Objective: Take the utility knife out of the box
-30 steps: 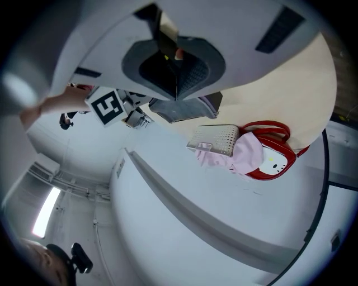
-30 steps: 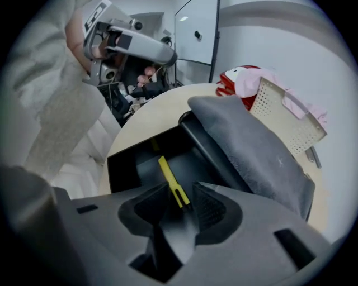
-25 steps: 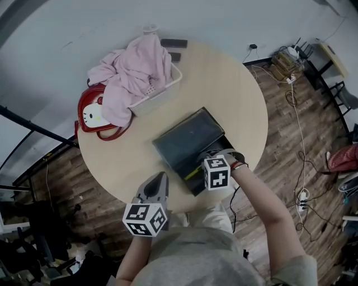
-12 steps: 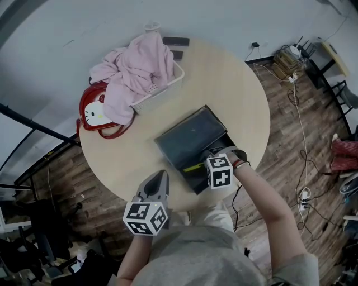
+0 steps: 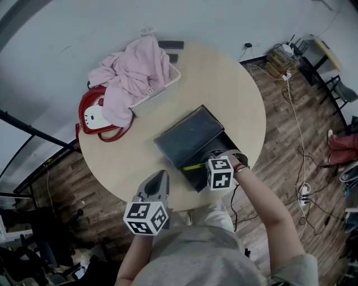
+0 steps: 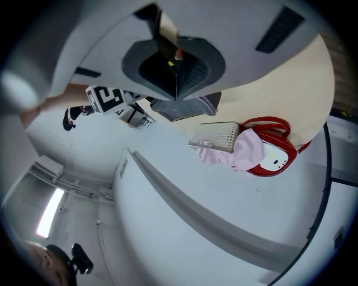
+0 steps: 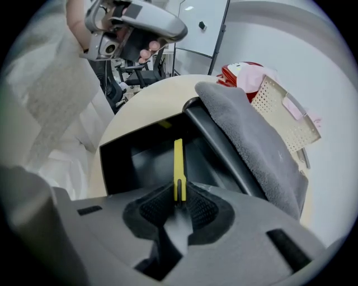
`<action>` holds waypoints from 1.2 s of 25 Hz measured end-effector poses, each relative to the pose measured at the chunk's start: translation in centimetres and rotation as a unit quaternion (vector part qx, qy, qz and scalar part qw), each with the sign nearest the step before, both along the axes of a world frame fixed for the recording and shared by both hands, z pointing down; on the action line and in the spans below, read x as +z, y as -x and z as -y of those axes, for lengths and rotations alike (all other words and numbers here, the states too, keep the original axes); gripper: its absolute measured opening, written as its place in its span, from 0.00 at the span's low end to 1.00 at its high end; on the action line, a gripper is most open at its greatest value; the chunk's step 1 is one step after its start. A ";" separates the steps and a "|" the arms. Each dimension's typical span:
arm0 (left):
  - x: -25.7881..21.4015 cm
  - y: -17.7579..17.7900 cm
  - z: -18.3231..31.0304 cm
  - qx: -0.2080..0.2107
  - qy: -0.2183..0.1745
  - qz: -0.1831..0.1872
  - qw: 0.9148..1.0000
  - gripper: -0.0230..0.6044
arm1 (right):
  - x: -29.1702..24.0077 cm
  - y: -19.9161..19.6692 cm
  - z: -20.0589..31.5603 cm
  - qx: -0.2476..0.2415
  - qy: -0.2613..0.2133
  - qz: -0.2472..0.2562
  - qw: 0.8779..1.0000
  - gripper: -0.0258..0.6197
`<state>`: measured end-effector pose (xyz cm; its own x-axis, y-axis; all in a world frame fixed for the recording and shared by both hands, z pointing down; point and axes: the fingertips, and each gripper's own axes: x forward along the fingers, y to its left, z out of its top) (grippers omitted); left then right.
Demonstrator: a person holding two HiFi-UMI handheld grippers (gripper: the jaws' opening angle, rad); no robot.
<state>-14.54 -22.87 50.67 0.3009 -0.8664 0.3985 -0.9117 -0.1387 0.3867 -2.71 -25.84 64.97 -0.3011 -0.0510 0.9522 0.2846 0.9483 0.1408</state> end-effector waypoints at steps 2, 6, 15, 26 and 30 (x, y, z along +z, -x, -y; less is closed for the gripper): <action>-0.1 -0.2 -0.1 0.008 -0.002 -0.001 1.000 0.04 | -0.7 -0.1 -0.2 0.014 -0.008 0.006 1.000 0.12; -0.5 -0.7 -0.4 0.026 -0.010 -0.002 1.000 0.04 | -2.3 -0.4 -0.7 0.053 -0.023 0.026 0.998 0.12; -1.5 -1.9 -1.3 0.063 -0.025 -0.003 0.998 0.04 | -6.2 -1.4 -2.0 0.211 -0.030 0.115 0.970 0.13; -3.0 -3.8 -2.9 0.078 -0.044 -0.004 0.996 0.04 | -11.9 -2.4 -3.7 0.401 -0.051 0.278 0.871 0.12; -3.6 -5.1 -4.1 0.066 -0.051 -0.002 0.997 0.04 | -14.8 -3.1 -5.5 0.449 -0.031 0.368 0.814 0.12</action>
